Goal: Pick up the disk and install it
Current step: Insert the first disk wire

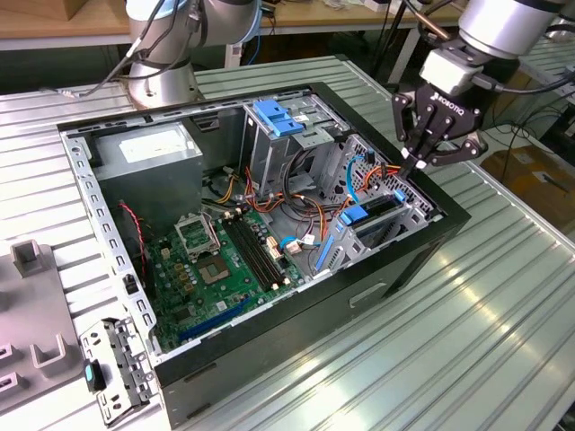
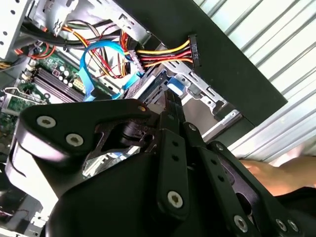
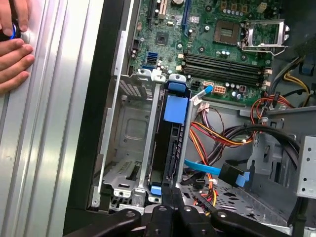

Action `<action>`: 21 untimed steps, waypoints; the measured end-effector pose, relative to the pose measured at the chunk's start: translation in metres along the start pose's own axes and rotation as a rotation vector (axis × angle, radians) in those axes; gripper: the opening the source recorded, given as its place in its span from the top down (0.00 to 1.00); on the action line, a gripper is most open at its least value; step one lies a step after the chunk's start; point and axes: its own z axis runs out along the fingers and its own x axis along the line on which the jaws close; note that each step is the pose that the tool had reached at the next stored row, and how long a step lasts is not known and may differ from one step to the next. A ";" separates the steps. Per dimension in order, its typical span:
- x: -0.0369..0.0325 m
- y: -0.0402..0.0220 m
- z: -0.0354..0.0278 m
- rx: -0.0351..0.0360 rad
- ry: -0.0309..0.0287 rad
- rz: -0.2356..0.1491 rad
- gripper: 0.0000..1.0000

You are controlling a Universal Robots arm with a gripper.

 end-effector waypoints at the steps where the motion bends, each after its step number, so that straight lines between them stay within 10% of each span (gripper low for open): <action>1: -0.0004 0.0000 -0.0013 0.0000 0.0001 -0.004 0.89; 8: -0.0021 -0.0019 -0.0062 0.0001 0.0006 -0.020 0.89; 18: -0.0033 -0.0285 -0.0044 0.0000 0.0017 -0.052 0.89; 21: -0.0029 -0.0363 -0.0025 0.0001 0.0026 -0.081 0.76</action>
